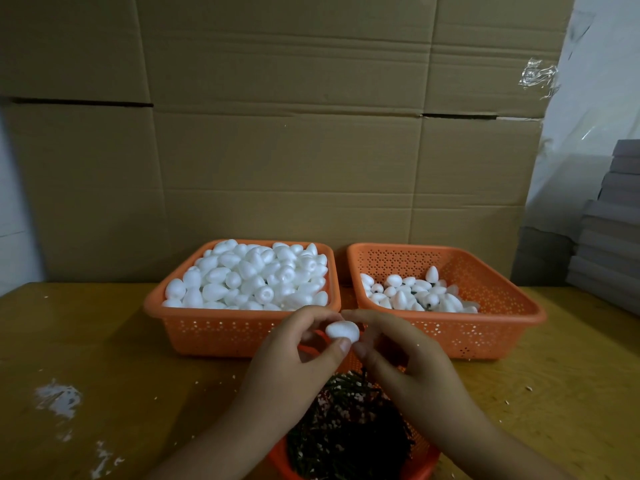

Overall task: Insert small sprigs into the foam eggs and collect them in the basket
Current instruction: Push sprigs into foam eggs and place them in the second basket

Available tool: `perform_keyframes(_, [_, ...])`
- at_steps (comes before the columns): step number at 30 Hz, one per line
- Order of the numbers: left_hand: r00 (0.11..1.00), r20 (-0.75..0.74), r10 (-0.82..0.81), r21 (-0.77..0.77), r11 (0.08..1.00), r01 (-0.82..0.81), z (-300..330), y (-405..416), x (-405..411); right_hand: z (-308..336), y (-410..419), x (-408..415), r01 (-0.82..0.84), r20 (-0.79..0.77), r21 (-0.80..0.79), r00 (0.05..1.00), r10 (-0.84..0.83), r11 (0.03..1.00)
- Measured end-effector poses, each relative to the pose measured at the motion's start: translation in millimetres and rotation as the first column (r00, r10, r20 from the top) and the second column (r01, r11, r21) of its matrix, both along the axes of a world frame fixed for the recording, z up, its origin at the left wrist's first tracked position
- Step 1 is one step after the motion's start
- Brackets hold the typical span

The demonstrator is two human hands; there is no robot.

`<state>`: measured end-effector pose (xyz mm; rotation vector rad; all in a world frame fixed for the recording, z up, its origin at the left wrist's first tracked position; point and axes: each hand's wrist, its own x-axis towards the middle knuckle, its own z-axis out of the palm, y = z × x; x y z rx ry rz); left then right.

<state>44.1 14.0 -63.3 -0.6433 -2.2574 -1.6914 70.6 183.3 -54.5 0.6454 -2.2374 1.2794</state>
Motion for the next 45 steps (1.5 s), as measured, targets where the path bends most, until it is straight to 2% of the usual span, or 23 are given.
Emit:
perform_keyframes(3, [0.999, 0.042, -0.001, 0.05, 0.999, -0.001, -1.4, -2.1, -2.2, -0.2, 0.5, -1.6, -0.013, 0.078, -0.192, 0.997, 0.029, 0.981])
perform_keyframes(7, [0.996, 0.092, -0.02, 0.067, 0.998, 0.014, -0.7, -4.4, -2.3, 2.1, 1.7, -1.7, -0.044, 0.102, -0.395, 0.991, 0.091, 0.917])
perform_keyframes(16, [0.993, 0.113, -0.046, 0.096, 0.995, 0.035, 0.4, -4.1, -2.2, 5.4, 5.4, -2.3, 0.05, 0.152, -0.556, 0.987, 0.042, 0.83])
perform_keyframes(28, [0.991, 0.099, -0.086, 0.023, 0.996, 0.084, 3.3, -3.9, 1.9, 5.2, 3.1, -1.7, 0.014, 0.179, -0.471, 0.981, 0.08, 0.882])
perform_keyframes(36, [0.986, 0.124, -0.108, 0.052, 0.993, 0.103, 3.1, -5.6, 0.6, 1.6, 3.5, -4.1, -0.006, 0.201, -0.402, 0.975, 0.095, 0.916])
perform_keyframes(45, [0.992, 0.095, -0.08, 0.125, 0.99, 0.068, 3.8, -4.1, 0.8, 0.3, 4.4, -4.5, 0.048, 0.195, -0.356, 0.98, 0.024, 0.933])
